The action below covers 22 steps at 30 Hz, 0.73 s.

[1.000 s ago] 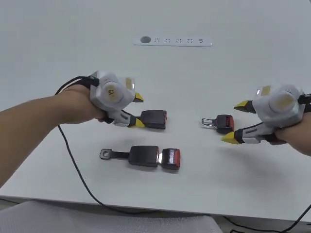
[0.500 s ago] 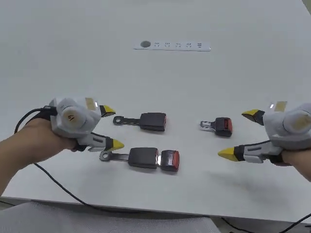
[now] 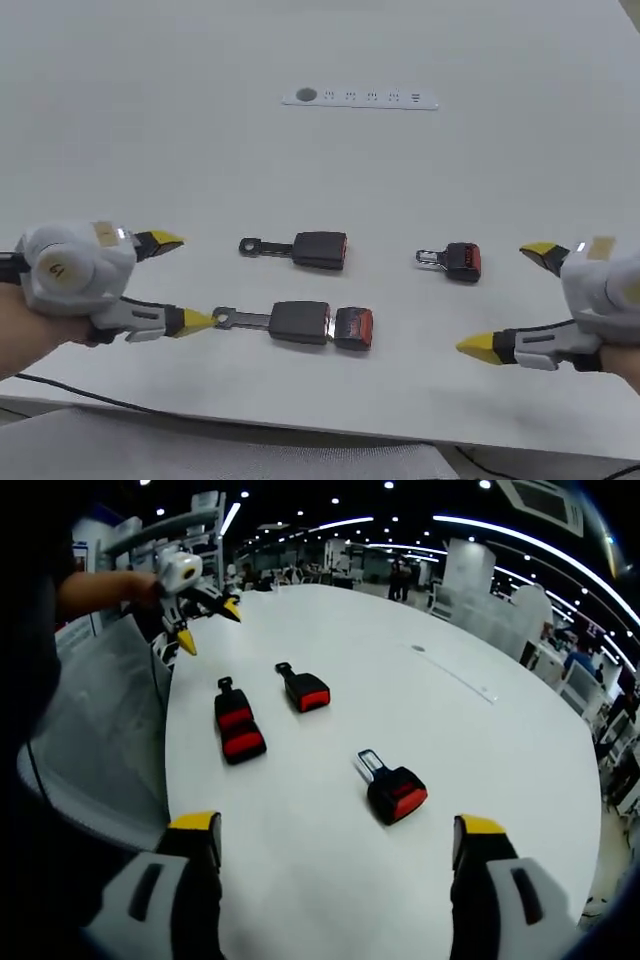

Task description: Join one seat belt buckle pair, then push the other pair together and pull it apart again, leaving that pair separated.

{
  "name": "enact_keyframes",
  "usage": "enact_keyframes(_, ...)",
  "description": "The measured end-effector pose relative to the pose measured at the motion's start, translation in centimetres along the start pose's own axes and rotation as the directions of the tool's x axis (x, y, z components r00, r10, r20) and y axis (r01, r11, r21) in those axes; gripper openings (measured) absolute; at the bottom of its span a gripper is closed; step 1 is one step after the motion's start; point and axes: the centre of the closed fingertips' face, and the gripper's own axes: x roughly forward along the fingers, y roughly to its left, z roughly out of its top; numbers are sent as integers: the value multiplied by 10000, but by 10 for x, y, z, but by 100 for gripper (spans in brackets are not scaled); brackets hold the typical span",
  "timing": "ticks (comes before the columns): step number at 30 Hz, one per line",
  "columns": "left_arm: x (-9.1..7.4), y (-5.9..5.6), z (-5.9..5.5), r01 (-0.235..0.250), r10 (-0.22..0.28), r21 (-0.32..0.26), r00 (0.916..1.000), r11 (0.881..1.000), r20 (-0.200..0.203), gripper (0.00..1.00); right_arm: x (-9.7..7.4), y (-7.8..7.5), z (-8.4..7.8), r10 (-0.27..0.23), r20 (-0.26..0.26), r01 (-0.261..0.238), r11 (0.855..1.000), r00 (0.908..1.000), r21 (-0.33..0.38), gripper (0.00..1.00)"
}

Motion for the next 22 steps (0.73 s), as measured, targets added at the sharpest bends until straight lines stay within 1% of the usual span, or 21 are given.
enact_keyframes(1,-6,3,-4,-149,150,-203,9999,9997,25,72,-2,0,-2,-65,14,65,10000,10000,52,99)
enact_keyframes(3,-11,5,-7,-232,236,-413,9997,9989,92,74,-4,-1,-3,-130,35,129,9999,9999,97,100)
enact_keyframes(6,-19,5,-12,-305,311,-400,9994,9987,144,76,-7,-1,-5,-201,67,200,9997,9998,171,100)
enact_keyframes(10,-27,9,-17,-491,515,-733,9982,9961,302,84,-11,-1,-6,-207,198,198,9990,9996,407,100)
enact_keyframes(12,-26,8,-19,-458,491,-965,9983,9943,320,89,-11,0,-6,-221,213,211,9988,9995,453,100)
enact_keyframes(13,-26,8,-20,-442,473,-987,9985,9941,291,93,-11,0,-6,-215,223,205,9988,9995,449,100)
enact_keyframes(15,-24,6,-22,-458,480,-921,9986,9947,214,100,-10,1,-6,-233,191,225,9989,9995,399,100)
enact_keyframes(17,-24,4,-23,-413,431,-965,9989,9945,163,100,-10,1,-6,-280,138,275,9991,9995,338,100)
enact_keyframes(22,-25,2,-26,-473,498,-1082,9985,9930,211,100,-9,4,-1,-288,207,283,9992,9994,278,100)
